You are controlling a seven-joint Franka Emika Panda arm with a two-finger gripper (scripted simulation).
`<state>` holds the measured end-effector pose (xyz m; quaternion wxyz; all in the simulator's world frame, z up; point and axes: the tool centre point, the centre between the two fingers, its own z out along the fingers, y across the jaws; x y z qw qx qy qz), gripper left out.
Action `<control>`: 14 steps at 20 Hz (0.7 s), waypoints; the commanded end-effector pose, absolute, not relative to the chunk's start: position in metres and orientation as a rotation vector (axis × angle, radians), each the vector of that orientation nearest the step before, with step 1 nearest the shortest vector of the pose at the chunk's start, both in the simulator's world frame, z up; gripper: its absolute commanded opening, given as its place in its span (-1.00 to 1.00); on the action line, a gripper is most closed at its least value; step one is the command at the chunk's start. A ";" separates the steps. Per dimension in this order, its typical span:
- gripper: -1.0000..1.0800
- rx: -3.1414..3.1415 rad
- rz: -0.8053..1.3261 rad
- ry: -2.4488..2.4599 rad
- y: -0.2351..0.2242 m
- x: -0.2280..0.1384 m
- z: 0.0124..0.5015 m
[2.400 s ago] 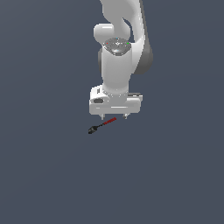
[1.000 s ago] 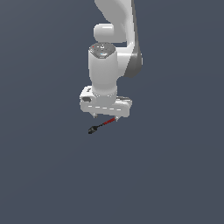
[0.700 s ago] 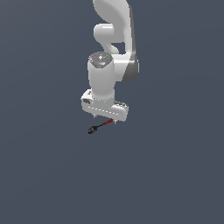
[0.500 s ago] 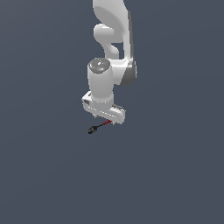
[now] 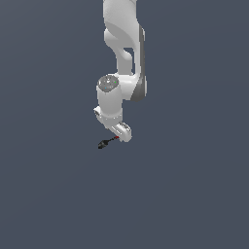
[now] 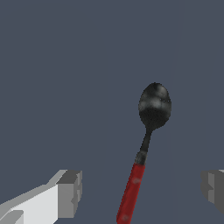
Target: Pick up the object and move it to a goal position.
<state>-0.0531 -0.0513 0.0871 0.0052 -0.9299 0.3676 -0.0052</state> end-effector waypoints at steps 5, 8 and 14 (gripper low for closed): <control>0.92 -2.838 -0.004 1.338 -0.058 -0.068 0.068; 0.92 -2.817 -0.002 1.386 -0.060 -0.072 0.064; 0.92 -2.808 0.000 1.409 -0.061 -0.074 0.061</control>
